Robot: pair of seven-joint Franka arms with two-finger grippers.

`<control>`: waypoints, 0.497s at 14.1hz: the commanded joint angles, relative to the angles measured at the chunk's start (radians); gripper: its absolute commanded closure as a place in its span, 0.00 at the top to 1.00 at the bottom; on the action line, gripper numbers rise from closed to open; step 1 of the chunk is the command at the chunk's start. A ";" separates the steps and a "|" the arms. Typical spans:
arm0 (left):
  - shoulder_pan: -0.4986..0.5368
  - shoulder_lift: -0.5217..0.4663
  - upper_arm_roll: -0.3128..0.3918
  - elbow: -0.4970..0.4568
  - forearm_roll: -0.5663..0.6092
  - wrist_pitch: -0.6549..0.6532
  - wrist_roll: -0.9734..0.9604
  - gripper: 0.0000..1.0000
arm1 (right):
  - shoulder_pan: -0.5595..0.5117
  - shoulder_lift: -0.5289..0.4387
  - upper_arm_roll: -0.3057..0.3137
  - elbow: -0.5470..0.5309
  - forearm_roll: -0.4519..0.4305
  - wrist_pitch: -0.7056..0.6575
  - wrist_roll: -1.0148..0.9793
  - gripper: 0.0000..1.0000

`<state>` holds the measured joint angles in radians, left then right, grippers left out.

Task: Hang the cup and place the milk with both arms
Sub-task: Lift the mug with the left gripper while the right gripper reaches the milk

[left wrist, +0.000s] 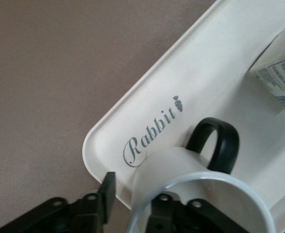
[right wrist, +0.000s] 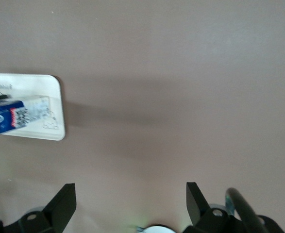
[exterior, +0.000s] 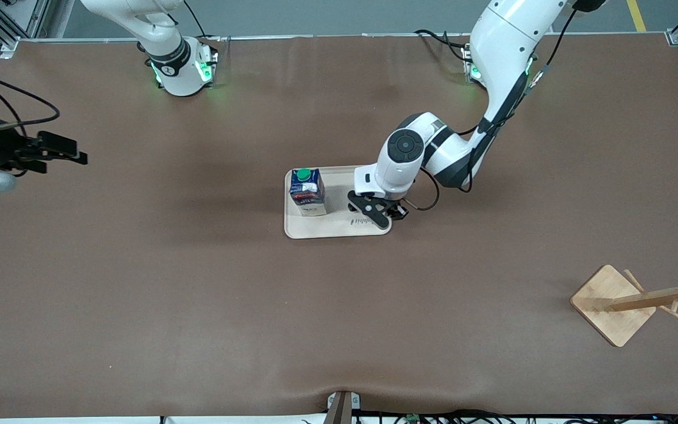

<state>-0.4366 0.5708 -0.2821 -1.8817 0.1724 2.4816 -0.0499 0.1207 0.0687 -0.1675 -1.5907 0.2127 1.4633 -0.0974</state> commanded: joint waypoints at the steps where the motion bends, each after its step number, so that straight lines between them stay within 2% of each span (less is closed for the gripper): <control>1: -0.016 -0.014 0.001 0.021 0.013 -0.023 -0.024 0.00 | 0.117 -0.003 -0.003 -0.005 0.017 0.029 0.201 1.00; 2: -0.008 -0.028 0.001 0.027 0.013 -0.061 -0.043 0.00 | 0.163 0.000 -0.003 -0.005 0.017 0.055 0.240 1.00; 4: 0.001 -0.060 0.003 0.100 0.010 -0.197 -0.057 0.00 | 0.255 0.022 -0.004 -0.005 0.016 0.115 0.359 1.00; 7: 0.033 -0.078 0.004 0.289 -0.033 -0.491 -0.129 0.00 | 0.387 0.063 -0.004 -0.006 0.007 0.167 0.484 1.00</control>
<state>-0.4270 0.5198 -0.2783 -1.7053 0.1660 2.1613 -0.1317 0.4376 0.1059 -0.1579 -1.5941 0.2196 1.5986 0.3195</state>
